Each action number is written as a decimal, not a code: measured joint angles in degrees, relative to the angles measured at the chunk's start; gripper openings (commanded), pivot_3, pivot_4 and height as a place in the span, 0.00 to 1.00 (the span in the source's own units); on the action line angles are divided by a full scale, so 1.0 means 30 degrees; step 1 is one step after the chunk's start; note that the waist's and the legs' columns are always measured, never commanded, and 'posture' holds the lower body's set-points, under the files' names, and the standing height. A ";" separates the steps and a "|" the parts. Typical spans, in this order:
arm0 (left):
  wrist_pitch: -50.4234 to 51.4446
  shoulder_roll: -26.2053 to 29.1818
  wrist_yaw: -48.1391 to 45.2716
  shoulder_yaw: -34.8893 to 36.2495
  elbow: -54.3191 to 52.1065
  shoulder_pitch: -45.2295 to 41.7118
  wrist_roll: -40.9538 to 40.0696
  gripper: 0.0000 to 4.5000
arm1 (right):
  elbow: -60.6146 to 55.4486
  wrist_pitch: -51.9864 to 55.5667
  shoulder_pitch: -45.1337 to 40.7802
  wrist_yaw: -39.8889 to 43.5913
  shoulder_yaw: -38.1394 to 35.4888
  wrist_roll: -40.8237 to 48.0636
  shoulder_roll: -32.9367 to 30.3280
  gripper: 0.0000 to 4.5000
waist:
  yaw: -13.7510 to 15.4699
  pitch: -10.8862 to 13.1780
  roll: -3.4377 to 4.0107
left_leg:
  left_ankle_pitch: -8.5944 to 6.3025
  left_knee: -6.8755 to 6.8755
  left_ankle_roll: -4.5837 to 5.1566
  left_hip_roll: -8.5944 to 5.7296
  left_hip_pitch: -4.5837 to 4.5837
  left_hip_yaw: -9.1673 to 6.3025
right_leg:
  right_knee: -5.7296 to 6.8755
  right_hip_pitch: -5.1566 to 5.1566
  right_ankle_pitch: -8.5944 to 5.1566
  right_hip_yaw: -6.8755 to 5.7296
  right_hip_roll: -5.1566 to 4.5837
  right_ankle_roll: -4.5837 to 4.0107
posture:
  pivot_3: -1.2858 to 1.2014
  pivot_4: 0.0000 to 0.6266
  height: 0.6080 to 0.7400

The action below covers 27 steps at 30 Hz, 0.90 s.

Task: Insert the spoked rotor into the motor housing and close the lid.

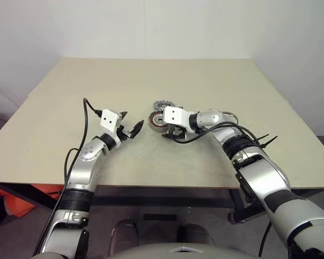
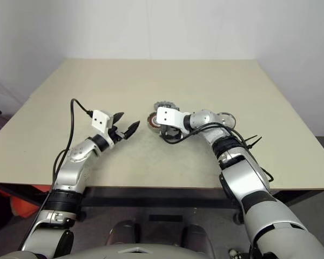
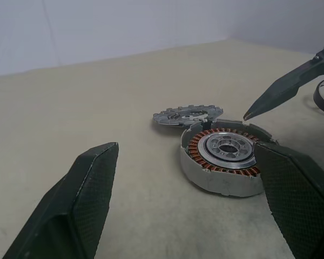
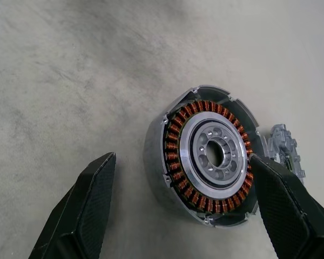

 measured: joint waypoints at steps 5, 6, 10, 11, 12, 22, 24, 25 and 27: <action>0.0006 0.0040 0.0084 0.0000 -0.0036 0.0001 0.0005 0.94 | 0.1256 -0.0034 -0.0104 -0.0509 0.0003 -0.0401 0.0411 0.95 | 0.0003 0.0001 0.0002 | 0.0000 0.0000 0.0000 0.0000 -0.0002 0.0000 | 0.0003 -0.0002 0.0000 -0.0001 0.0000 0.0000 | 0.52 0.00 1.00; 0.0006 0.0047 0.0087 -0.0001 -0.0036 0.0001 0.0007 0.95 | 0.1357 -0.0056 -0.0125 -0.0573 -0.0001 -0.0410 0.0418 0.90 | 0.0001 0.0001 0.0002 | 0.0000 0.0000 0.0000 0.0000 -0.0002 0.0000 | 0.0004 -0.0002 0.0001 0.0000 0.0000 0.0000 | 0.52 0.00 1.00; 0.0008 0.0061 0.0097 -0.0004 -0.0041 0.0000 0.0016 0.95 | 0.1808 -0.0130 -0.0363 -0.1039 -0.0001 -0.0720 0.0434 0.62 | -0.0003 0.0002 0.0003 | 0.0000 0.0000 -0.0001 0.0002 0.0002 0.0000 | 0.0007 -0.0004 0.0000 -0.0001 0.0001 -0.0001 | 0.52 0.00 1.00; 0.0008 0.0062 0.0098 -0.0004 -0.0041 0.0000 0.0019 0.95 | 0.1870 -0.0140 -0.0399 -0.1081 -0.0002 -0.0750 0.0434 0.53 | -0.0006 0.0002 0.0003 | 0.0000 0.0000 -0.0001 0.0002 0.0001 0.0000 | 0.0007 -0.0005 0.0000 0.0000 0.0001 0.0000 | 0.52 0.00 1.00; 0.0008 0.0062 0.0100 -0.0005 -0.0041 0.0000 0.0022 0.95 | 0.1924 -0.0198 -0.0435 -0.1169 -0.0016 -0.0769 0.0434 0.46 | -0.0005 0.0002 0.0003 | 0.0000 0.0000 0.0000 0.0003 0.0000 0.0000 | 0.0007 -0.0005 0.0000 0.0000 0.0001 -0.0001 | 0.52 0.00 1.00; 0.0011 0.0103 0.0164 -0.0008 -0.0043 -0.0003 0.0062 0.95 | 0.2066 -0.0640 -0.0818 -0.1392 -0.0038 -0.0998 0.0628 0.01 | 0.0018 0.0002 0.0004 | 0.0003 0.0002 -0.0005 0.0002 0.0010 0.0000 | 0.0021 0.0001 0.0001 0.0002 -0.0002 -0.0002 | 0.52 0.00 1.00; 0.0011 0.0104 0.0238 -0.0009 -0.0042 -0.0002 0.0066 0.95 | 0.2066 -0.0713 -0.0824 -0.1385 -0.0038 -0.1003 0.0633 0.01 | 0.0021 0.0002 0.0004 | 0.0000 0.0000 -0.0002 0.0002 0.0001 0.0000 | 0.0012 -0.0004 -0.0001 0.0001 -0.0002 -0.0003 | 0.52 0.00 1.00; 0.0010 0.0106 0.0267 -0.0009 -0.0042 -0.0003 0.0068 0.95 | 0.2066 -0.0731 -0.0849 -0.1385 -0.0040 -0.1014 0.0633 0.01 | 0.0029 0.0002 0.0004 | -0.0002 -0.0001 0.0001 0.0001 -0.0002 0.0001 | 0.0009 -0.0006 -0.0002 0.0001 -0.0001 -0.0005 | 0.52 0.00 1.00; 0.0011 0.0106 0.0281 -0.0009 -0.0042 -0.0003 0.0072 0.95 | 0.2066 -0.0744 -0.0864 -0.1381 -0.0040 -0.1046 0.0633 0.01 | 0.0032 0.0002 0.0003 | -0.0004 -0.0001 0.0005 0.0001 -0.0006 0.0000 | 0.0006 -0.0006 -0.0003 0.0001 -0.0002 -0.0007 | 0.52 0.00 1.00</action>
